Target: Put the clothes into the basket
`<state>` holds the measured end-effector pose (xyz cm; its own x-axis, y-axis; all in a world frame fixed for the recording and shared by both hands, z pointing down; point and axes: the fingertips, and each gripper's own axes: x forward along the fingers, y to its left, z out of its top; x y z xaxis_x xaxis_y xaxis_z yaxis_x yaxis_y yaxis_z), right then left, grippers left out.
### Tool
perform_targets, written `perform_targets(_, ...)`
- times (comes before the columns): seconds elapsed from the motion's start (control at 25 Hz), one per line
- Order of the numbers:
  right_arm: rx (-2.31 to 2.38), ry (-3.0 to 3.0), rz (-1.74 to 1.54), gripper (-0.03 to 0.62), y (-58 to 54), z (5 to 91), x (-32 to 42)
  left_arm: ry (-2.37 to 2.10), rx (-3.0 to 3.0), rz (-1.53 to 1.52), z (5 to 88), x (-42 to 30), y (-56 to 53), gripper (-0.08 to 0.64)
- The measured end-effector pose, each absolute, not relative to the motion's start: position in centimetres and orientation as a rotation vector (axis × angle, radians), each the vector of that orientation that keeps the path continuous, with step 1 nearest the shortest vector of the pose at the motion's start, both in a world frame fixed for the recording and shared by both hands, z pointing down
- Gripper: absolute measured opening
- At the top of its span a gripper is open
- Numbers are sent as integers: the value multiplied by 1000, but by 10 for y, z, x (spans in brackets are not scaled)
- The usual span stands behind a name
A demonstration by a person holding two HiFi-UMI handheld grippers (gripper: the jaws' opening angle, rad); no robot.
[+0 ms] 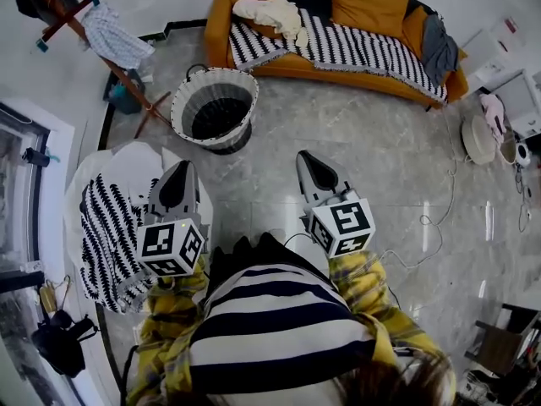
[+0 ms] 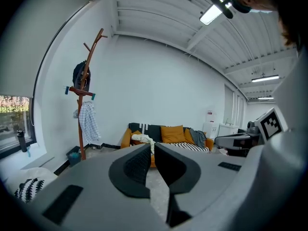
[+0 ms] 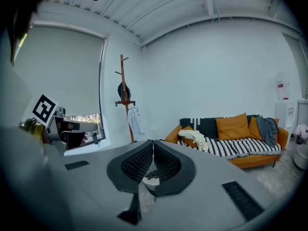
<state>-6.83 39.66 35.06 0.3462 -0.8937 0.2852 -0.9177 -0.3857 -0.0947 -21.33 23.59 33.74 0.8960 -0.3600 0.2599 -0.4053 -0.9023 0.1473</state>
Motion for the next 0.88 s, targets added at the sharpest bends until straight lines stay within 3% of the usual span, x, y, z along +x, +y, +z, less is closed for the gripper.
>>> perform_targets(0.88,2373,-1893,492,29,376,367,-35,-717,2836,377,345,-187,251,35)
